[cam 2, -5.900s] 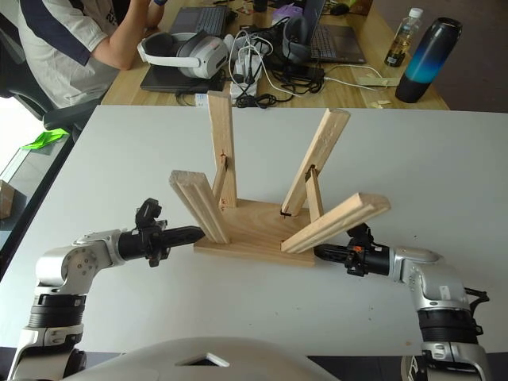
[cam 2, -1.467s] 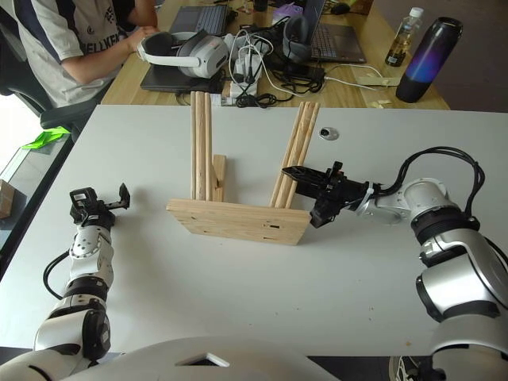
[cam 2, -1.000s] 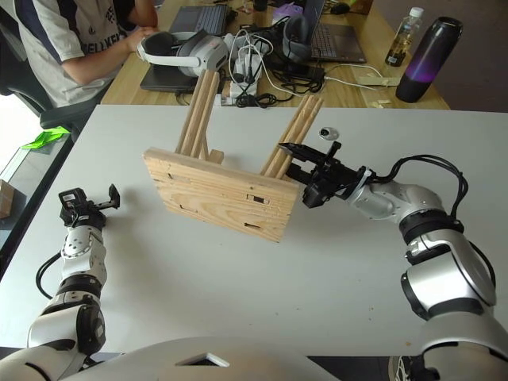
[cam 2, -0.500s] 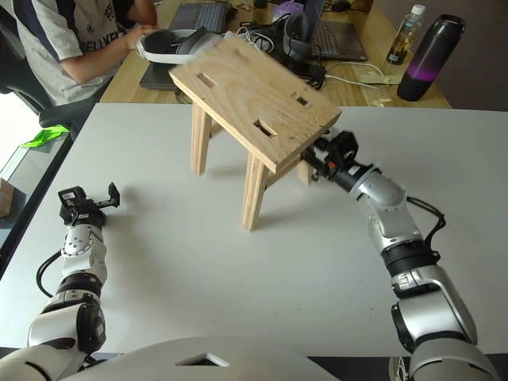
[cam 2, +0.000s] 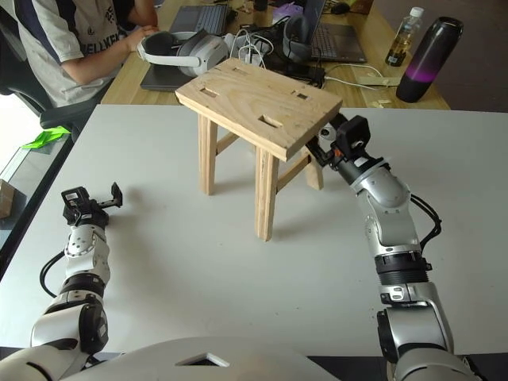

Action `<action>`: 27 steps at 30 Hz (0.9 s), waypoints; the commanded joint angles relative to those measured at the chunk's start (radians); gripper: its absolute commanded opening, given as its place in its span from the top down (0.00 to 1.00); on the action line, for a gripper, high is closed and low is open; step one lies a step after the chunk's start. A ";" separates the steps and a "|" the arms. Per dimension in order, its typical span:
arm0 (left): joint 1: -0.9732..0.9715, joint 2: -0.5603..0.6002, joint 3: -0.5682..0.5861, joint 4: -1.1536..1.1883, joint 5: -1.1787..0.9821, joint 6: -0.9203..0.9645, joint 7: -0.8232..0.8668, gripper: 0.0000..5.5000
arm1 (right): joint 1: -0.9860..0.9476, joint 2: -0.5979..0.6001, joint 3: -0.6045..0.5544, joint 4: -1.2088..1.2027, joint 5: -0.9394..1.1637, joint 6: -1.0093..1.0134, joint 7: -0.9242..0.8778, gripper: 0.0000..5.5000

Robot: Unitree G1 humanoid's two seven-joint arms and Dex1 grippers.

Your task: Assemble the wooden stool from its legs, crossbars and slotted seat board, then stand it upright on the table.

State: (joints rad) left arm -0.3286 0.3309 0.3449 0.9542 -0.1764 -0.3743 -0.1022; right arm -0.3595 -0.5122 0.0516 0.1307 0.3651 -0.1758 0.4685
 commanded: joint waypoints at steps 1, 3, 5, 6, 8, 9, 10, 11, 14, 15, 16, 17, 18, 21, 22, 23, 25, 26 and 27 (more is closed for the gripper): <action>0.002 -0.001 -0.008 -0.009 0.003 0.007 -0.005 0.02 | 0.014 -0.033 -0.070 -0.126 0.058 0.157 0.015 0.54; -0.002 0.003 -0.006 -0.001 0.002 0.004 -0.002 0.02 | 0.081 -0.102 -0.087 -0.134 0.103 0.308 0.092 0.54; 0.005 0.001 -0.004 0.001 0.002 -0.001 0.004 0.02 | 0.137 -0.163 -0.080 -0.094 0.075 0.398 0.148 0.54; 0.007 -0.001 -0.004 0.001 0.003 -0.003 0.006 0.02 | 0.158 -0.186 -0.066 -0.082 0.042 0.403 0.172 0.54; 0.014 -0.011 -0.007 -0.007 0.004 -0.006 0.010 0.02 | 0.253 -0.264 -0.028 -0.104 0.037 0.448 0.315 0.54; 0.015 -0.014 -0.007 -0.010 0.004 -0.006 0.011 0.02 | 0.289 -0.286 -0.033 -0.117 0.053 0.462 0.373 0.54; 0.018 -0.013 -0.005 -0.013 0.003 -0.006 0.011 0.02 | 0.324 -0.307 -0.055 -0.127 0.081 0.475 0.426 0.54; 0.020 -0.011 -0.003 -0.015 0.001 -0.006 0.011 0.02 | 0.344 -0.318 -0.080 -0.131 0.097 0.480 0.458 0.54; 0.031 -0.007 0.008 -0.033 -0.007 -0.005 0.015 0.02 | 0.350 -0.280 -0.212 -0.075 0.149 0.443 0.450 0.54; 0.037 -0.008 0.010 -0.045 -0.008 -0.005 0.019 0.02 | 0.325 -0.247 -0.272 -0.029 0.158 0.408 0.395 0.54; 0.045 -0.011 0.013 -0.058 -0.009 -0.005 0.025 0.02 | 0.293 -0.216 -0.322 0.019 0.152 0.371 0.328 0.54; 0.053 -0.013 0.016 -0.071 -0.011 -0.005 0.030 0.02 | 0.259 -0.192 -0.360 0.067 0.135 0.339 0.255 0.54; 0.063 -0.018 0.020 -0.087 -0.014 -0.005 0.037 0.02 | 0.226 -0.167 -0.388 0.117 0.108 0.311 0.167 0.54; 0.076 -0.025 0.001 -0.135 -0.011 0.000 0.020 0.02 | 0.187 -0.062 -0.378 0.231 0.016 0.215 0.001 0.54; 0.073 -0.026 -0.012 -0.157 -0.011 0.003 -0.004 0.02 | 0.186 -0.016 -0.358 0.275 -0.014 0.164 -0.023 0.54; 0.068 -0.027 -0.020 -0.174 -0.014 0.006 -0.023 0.02 | 0.187 0.018 -0.344 0.308 -0.036 0.125 -0.040 0.54; 0.047 -0.034 -0.031 -0.216 -0.026 0.024 -0.050 0.02 | 0.183 0.070 -0.337 0.371 -0.073 0.046 -0.078 0.54; 0.038 -0.041 -0.035 -0.246 -0.035 0.037 -0.059 0.02 | 0.178 0.088 -0.340 0.396 -0.088 0.012 -0.098 0.54; 0.028 -0.048 -0.038 -0.290 -0.044 0.054 -0.058 0.02 | 0.165 0.098 -0.341 0.421 -0.112 -0.024 -0.130 0.54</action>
State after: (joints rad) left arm -0.2720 0.2976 0.3164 0.7263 -0.2054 -0.3566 -0.1540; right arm -0.1670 -0.4263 -0.2823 0.5144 0.2883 -0.1414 0.3846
